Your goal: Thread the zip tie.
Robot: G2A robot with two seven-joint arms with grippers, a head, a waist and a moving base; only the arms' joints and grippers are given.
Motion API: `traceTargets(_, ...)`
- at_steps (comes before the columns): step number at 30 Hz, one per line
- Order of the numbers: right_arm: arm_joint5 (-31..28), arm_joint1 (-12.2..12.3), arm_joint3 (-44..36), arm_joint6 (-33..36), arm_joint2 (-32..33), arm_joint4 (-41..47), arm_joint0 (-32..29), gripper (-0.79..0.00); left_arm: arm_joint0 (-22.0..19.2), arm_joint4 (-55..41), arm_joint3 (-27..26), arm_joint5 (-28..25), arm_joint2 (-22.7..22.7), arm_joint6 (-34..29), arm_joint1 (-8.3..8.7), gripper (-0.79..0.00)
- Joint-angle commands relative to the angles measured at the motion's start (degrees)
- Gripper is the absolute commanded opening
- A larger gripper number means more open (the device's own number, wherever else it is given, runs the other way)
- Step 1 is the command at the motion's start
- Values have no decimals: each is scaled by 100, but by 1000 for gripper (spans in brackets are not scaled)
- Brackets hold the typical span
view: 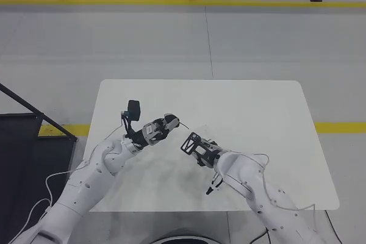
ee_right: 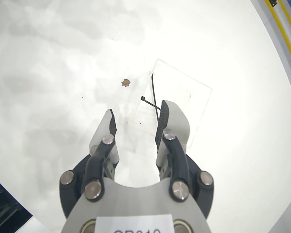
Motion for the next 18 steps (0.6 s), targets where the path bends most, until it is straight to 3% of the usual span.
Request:
traceTargets(1, 36, -5, 0, -43, 22, -17, -15, -397, 0, 0, 0, 0, 0, 0, 0, -785)
traceTargets(5, 152, -56, -84, -164, -27, 37, 78, -308, 11, -84, 40, 69, -101, -8, 13, -785)
traceTargets(7, 264, -111, 18, -140, -130, 90, 193, -197, 54, -130, 9, 112, -203, -68, 28, -785)
traceTargets(8, 312, -131, 52, -186, -163, 97, 222, -105, 83, -128, -22, 158, -249, -85, 34, -785)
traceTargets(10, 318, -153, 84, -318, -195, 106, 237, -15, 143, -125, -98, 206, -331, -101, 43, -785)
traceTargets(18, 394, -184, 6, -413, -185, -53, 153, 0, 352, -80, -281, 448, -760, 0, 84, -785)
